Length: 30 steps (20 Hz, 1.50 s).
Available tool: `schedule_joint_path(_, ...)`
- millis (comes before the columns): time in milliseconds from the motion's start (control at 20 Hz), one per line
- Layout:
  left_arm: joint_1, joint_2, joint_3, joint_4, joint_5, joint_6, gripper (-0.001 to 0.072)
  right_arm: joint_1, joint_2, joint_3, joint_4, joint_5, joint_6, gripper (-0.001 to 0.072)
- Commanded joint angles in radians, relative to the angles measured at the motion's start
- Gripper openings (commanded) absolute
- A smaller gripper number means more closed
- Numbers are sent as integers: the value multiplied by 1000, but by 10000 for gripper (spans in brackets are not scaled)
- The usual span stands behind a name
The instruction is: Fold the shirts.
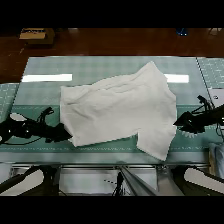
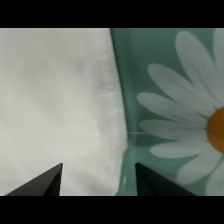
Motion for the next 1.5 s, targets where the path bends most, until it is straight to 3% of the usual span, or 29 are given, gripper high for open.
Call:
schedule_joint_path(0, 0, 16, 3, -48, -12, 59, 20, -2, 4, -90, 97, -122, -25, 536)
schedule_joint_path(50, 0, 17, 9, -73, -11, 77, 20, -2, 4, -97, 97, -129, -23, 491)
schedule_joint_path(200, 0, 19, 53, -184, -14, 143, 20, -2, 3, -99, 182, -134, -58, 57)
schedule_joint_path(250, 0, 24, 78, -227, -19, 156, 19, -2, 4, -98, 253, -126, -106, 25)
schedule_joint_path(350, -1, 67, 148, -325, -44, 278, 16, -2, 24, -69, 415, -50, -249, 24)
schedule_joint_path(500, -1, 204, 335, -363, -35, 272, 16, -2, 150, 75, 575, 60, -388, 23)
schedule_joint_path(650, -1, 372, 600, -366, 16, 221, 16, -2, 324, 293, 736, -5, -393, 23)
schedule_joint_path(750, -1, 477, 772, -365, 118, 194, 17, -2, 433, 464, 765, -143, -380, 24)
schedule_joint_path(900, -1, 591, 986, -349, 238, 143, 16, -3, 560, 687, 708, -355, -290, 24)
schedule_joint_path(1050, -1, 656, 1131, -331, 264, 103, 16, -3, 640, 871, 594, -457, -154, 24)
schedule_joint_path(1300, -1, 750, 1301, -18, 264, -117, 16, -3, 707, 1096, 182, -439, 152, 23)
schedule_joint_path(1450, -1, 792, 1342, 84, 225, -209, 16, -3, 710, 1222, 37, -311, 230, 24)
